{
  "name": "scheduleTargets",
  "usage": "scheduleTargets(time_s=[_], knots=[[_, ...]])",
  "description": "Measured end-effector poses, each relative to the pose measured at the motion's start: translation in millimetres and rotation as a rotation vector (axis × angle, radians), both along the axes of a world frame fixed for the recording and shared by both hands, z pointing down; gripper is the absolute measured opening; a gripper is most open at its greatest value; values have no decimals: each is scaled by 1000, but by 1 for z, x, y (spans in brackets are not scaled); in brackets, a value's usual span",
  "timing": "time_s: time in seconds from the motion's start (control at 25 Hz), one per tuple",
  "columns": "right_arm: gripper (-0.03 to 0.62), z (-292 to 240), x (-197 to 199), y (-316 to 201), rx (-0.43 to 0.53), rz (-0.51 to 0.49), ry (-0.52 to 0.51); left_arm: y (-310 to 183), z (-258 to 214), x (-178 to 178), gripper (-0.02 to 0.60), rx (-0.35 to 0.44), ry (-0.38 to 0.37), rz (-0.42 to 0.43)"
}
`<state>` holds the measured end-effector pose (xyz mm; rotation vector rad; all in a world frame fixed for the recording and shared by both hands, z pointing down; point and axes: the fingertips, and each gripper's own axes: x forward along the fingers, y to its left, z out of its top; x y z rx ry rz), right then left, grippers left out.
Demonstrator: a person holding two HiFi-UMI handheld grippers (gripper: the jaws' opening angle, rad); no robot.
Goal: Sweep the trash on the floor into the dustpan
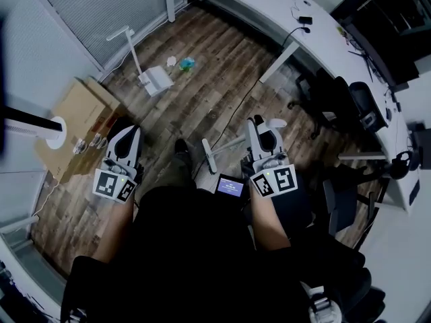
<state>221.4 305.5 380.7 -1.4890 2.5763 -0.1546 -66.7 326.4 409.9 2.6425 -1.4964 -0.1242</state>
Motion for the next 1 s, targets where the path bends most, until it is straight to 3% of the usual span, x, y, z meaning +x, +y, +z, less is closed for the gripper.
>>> scheduleTargets(time_s=[0.32, 0.64, 1.0], knots=[[80, 8, -2, -65, -30, -21, 25, -73, 11, -3, -5, -7, 13, -9], [80, 7, -10, -163, -57, -44, 28, -170, 14, -15, -5, -38, 6, 7], [80, -12, -9, -285, 13, 7, 4, -270, 6, -21, -5, -37, -17, 38]])
